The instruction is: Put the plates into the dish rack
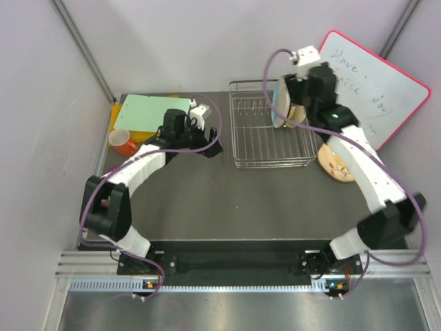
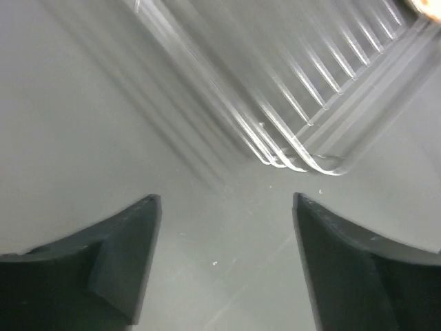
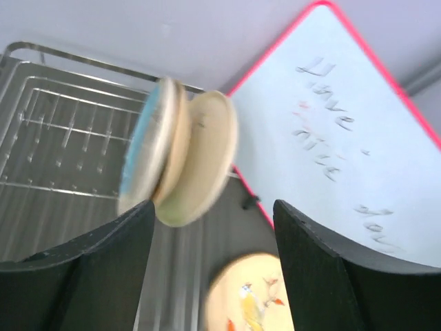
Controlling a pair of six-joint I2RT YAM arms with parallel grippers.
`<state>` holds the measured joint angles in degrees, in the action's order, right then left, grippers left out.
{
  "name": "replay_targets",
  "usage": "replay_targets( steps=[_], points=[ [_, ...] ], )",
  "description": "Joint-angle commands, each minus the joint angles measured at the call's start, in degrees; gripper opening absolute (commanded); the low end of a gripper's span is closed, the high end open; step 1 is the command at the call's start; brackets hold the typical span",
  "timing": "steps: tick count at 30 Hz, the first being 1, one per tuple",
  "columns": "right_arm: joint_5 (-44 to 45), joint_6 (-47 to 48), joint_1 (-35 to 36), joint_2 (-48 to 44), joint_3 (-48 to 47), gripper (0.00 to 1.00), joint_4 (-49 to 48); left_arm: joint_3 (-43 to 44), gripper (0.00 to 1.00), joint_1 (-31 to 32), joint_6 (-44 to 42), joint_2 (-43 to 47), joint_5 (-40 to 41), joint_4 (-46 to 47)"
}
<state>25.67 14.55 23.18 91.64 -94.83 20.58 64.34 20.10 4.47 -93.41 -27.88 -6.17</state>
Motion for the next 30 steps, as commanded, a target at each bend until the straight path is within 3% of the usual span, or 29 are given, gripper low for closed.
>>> replay_targets(
  steps=[1,3,7,11,15,23,30],
  points=[
    [-7.99,10.04,-11.17,-16.35,14.11,0.72,-1.34,3.08,0.99,-0.15,-8.69,12.43,-6.04,-1.92],
    [-15.07,13.65,-16.21,-19.99,21.50,0.73,1.55,1.41,0.99,0.29,-7.55,14.82,-8.94,1.33],
    [-25.41,28.47,-25.61,-27.71,32.66,0.69,9.04,0.44,0.99,3.54,-4.66,17.20,-6.76,2.31],
    [-28.92,37.47,-26.34,-35.72,49.51,0.68,4.22,-0.87,0.99,3.55,0.97,16.15,-5.44,1.78],
    [-30.33,39.16,-26.34,-41.70,57.99,0.67,-2.37,-1.49,0.99,3.46,2.21,15.89,-2.36,1.34],
    [-27.43,38.63,-26.34,-37.06,66.43,0.63,-11.60,0.09,0.99,2.75,-0.33,15.89,-1.39,-2.08],
    [-23.22,36.08,-26.34,-23.28,64.86,0.59,-23.18,-0.26,0.99,1.44,-0.78,15.45,-1.56,-2.97]
  ],
)
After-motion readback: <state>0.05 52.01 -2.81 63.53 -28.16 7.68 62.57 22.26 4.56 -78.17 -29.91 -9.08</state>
